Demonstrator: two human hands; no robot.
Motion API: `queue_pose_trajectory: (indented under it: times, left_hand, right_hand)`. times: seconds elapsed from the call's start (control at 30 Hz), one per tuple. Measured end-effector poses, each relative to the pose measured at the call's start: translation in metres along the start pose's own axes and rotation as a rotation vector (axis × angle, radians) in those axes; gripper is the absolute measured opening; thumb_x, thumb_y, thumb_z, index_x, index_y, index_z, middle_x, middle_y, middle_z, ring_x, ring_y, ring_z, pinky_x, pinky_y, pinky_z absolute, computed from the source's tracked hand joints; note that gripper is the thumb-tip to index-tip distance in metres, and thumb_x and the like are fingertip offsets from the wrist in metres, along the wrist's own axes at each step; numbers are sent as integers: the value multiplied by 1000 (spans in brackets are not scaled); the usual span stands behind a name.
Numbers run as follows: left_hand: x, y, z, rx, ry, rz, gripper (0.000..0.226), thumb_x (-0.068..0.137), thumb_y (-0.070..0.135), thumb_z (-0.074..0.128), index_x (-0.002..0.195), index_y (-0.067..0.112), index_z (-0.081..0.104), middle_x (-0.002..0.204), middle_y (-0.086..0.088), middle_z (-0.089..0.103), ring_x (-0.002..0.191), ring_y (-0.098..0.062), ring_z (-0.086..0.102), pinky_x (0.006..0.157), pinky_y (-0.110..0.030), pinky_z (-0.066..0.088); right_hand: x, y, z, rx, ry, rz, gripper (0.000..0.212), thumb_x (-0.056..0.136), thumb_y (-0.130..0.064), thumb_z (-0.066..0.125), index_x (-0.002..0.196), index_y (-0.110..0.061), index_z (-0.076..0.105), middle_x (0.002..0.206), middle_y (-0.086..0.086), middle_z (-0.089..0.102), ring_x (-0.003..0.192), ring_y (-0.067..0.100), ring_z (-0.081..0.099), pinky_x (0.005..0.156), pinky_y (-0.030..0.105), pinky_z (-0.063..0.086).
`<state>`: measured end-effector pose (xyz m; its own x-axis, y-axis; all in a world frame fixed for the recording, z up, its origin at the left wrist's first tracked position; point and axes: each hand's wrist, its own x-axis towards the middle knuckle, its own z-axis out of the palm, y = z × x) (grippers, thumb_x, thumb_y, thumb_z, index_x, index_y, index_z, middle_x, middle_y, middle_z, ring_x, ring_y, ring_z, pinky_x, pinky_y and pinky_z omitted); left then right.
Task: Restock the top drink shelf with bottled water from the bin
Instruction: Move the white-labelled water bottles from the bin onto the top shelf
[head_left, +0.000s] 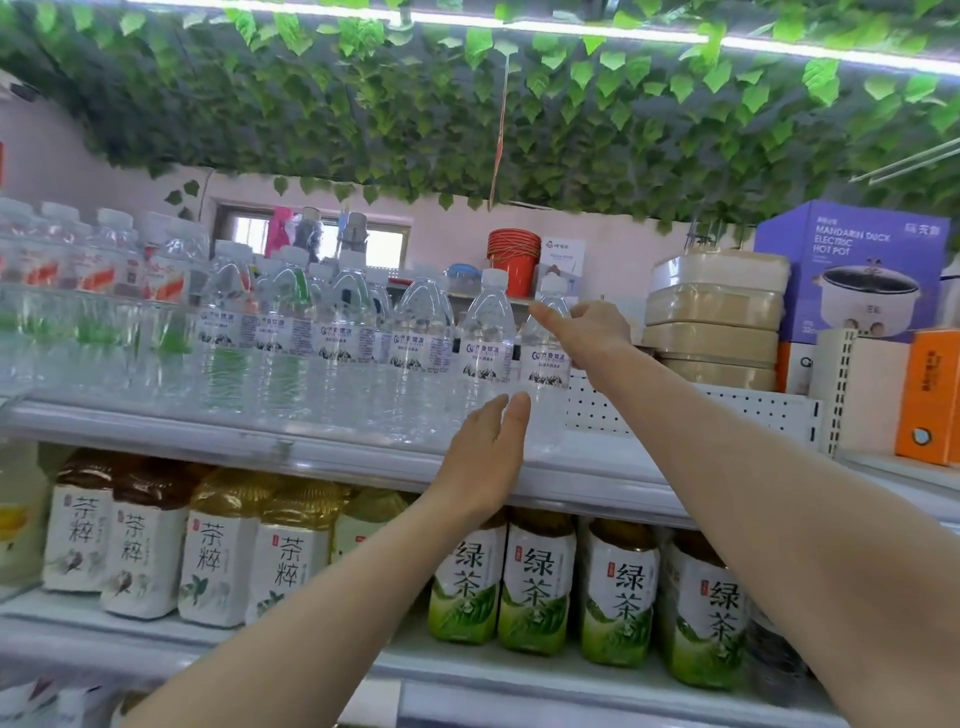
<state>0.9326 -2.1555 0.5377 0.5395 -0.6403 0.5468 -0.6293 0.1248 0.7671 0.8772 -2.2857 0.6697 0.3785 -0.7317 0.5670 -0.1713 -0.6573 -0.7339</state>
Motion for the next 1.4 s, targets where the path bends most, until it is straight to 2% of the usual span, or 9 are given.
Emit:
queue_pose_trajectory:
  times: [0.1, 0.27, 0.63, 0.77, 0.9, 1.0, 1.17, 1.3, 1.4]
  left_hand:
    - [-14, 0, -27, 42, 50, -8, 67, 101, 63, 21, 156, 25, 28, 161, 5, 29, 147, -14, 25, 114, -30, 17]
    - [-41, 2, -82, 137, 128, -68, 70, 100, 64, 23, 154, 20, 32, 158, -4, 34, 145, -23, 30, 118, -42, 24]
    - [-127, -32, -195, 345, 321, -119, 64, 97, 59, 45, 149, 22, 39, 153, -9, 38, 139, -28, 37, 106, -40, 34]
    - [-171, -70, -209, 426, 313, -192, 66, 94, 58, 51, 148, 21, 41, 149, -11, 43, 136, -29, 40, 101, -38, 36]
    - [-218, -119, -210, 483, 274, -321, 67, 92, 56, 58, 147, 21, 42, 152, -11, 39, 141, -30, 35, 110, -43, 35]
    - [-257, -163, -206, 501, 236, -423, 64, 90, 51, 63, 143, 20, 45, 144, -12, 45, 133, -32, 43, 97, -41, 44]
    - [-335, -247, -188, 500, 170, -630, 69, 91, 49, 65, 149, 20, 41, 149, -12, 42, 135, -31, 40, 106, -43, 41]
    - [-400, -311, -166, 507, 163, -824, 62, 89, 45, 69, 141, 16, 51, 139, -15, 51, 124, -33, 50, 102, -40, 42]
    - [-452, -355, -143, 509, 151, -1015, 59, 89, 48, 67, 138, 20, 52, 134, -14, 55, 125, -35, 49, 101, -43, 44]
  right_hand:
    - [-20, -11, -3, -38, 85, -35, 76, 87, -57, 73, 140, -10, 48, 135, 11, 60, 117, 29, 59, 91, 39, 48]
    - [-59, -38, -1, -40, 73, -132, 67, 87, -52, 74, 138, -16, 51, 130, 5, 60, 93, 16, 54, 79, 31, 44]
    - [-184, -71, 60, -180, -299, -297, 65, 85, -38, 81, 142, -28, 54, 150, 1, 51, 134, 22, 50, 110, 40, 43]
    - [-235, -59, 100, -303, -425, -297, 70, 85, -40, 80, 147, -29, 48, 147, 3, 53, 132, 24, 52, 95, 34, 45]
    - [-287, -31, 147, -369, -570, -265, 74, 83, -38, 82, 147, -26, 48, 145, 2, 57, 128, 24, 56, 95, 32, 46]
    - [-325, 2, 181, -359, -706, -232, 73, 85, -36, 81, 148, -25, 46, 149, 4, 52, 132, 26, 53, 102, 36, 47]
    - [-388, 71, 247, -388, -952, -176, 73, 84, -38, 82, 147, -25, 47, 146, 4, 54, 124, 26, 57, 84, 30, 46]
    - [-438, 136, 295, -424, -1131, -77, 71, 83, -42, 82, 144, -23, 52, 148, 5, 54, 130, 26, 54, 100, 34, 46]
    - [-473, 186, 326, -427, -1283, 21, 67, 84, -40, 81, 142, -18, 56, 146, 8, 57, 131, 25, 55, 100, 29, 42]
